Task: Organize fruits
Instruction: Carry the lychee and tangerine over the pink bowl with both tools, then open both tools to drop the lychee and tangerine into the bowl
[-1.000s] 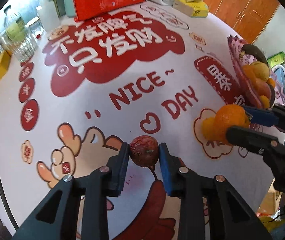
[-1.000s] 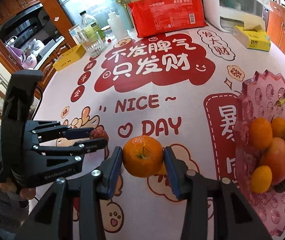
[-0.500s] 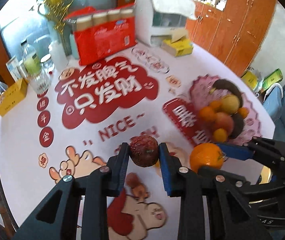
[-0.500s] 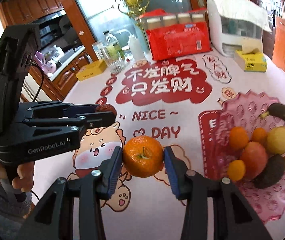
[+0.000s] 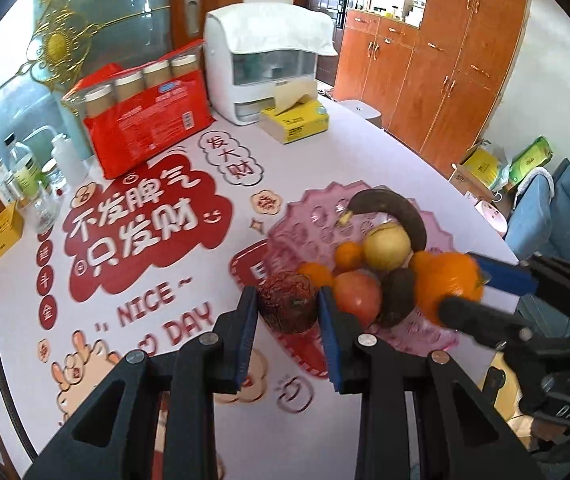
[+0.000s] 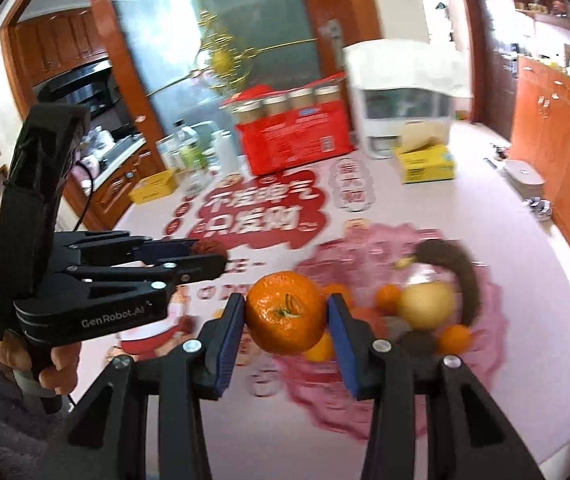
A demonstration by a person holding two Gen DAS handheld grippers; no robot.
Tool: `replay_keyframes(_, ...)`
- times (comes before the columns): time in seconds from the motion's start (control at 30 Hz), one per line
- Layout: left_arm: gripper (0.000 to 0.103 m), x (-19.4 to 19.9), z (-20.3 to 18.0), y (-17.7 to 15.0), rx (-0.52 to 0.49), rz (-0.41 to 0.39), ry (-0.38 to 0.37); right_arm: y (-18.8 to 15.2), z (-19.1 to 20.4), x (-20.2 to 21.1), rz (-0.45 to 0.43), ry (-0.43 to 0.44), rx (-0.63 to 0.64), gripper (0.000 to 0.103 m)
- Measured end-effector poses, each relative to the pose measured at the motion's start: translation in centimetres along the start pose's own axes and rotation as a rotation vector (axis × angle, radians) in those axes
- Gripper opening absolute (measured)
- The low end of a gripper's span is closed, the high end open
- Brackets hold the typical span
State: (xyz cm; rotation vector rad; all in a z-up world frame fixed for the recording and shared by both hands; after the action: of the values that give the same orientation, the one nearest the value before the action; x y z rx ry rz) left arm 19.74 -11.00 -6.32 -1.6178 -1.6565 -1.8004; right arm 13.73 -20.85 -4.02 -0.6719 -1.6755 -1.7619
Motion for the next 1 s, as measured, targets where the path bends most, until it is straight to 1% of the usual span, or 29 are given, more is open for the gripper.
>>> replay_keyframes(0.13, 0.028, -3.1, -1.8, 0.8, 0.021, 0.018, 0.006, -0.5, -4.4, -0.7, 0.021, -0.052, -0.019, 0.043)
replay_keyframes(0.2, 0.028, -4.7, -2.1, 0.8, 0.035, 0.032, 0.015, -1.3, -6.7, -1.7, 0.046, -0.094, -0.013, 0.043)
replay_keyframes(0.3, 0.029, -7.2, -2.2, 0.5, 0.065, 0.059, 0.02, -2.6, -8.8, -3.4, 0.085, -0.132, 0.006, 0.043)
replay_keyframes(0.37, 0.028, -8.9, -2.1, 0.2, 0.086, 0.076, 0.03, -3.6, -9.9, -4.8, 0.125, -0.15, 0.022, 0.043)
replay_keyframes(0.53, 0.028, -12.5, -1.6, -0.6, 0.14, 0.12, 0.035, -6.2, -11.3, -7.6, 0.21, -0.149, 0.054, 0.043)
replay_keyframes(0.67, 0.028, -14.1, -1.3, -1.0, 0.164, 0.14, 0.046, -7.3, -11.4, -8.5, 0.241, -0.139, 0.085, 0.043)
replay_keyframes(0.83, 0.029, -14.5, -1.2, -0.9, 0.17, 0.143, 0.051, -7.8, -11.7, -9.3, 0.265, -0.153, 0.116, 0.044)
replay_keyframes(1.0, 0.029, -14.1, -1.1, -1.1, 0.176, 0.15, 0.058, -7.5, -11.9, -9.7, 0.269, -0.147, 0.09, 0.045)
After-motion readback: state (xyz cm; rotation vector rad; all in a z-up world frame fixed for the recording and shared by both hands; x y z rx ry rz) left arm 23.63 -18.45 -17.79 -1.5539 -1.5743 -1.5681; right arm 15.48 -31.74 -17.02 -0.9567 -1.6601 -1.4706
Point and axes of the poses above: each gripper's, at about its wrist camera, not at the fingertips, and x roughly against the way its jaws point, z to its left, y to its top, the point moved 9 cm from there along -x, roughly the way its jaws point, and after that the axes turned 11 degrees about -y, right-handed, at the moved point
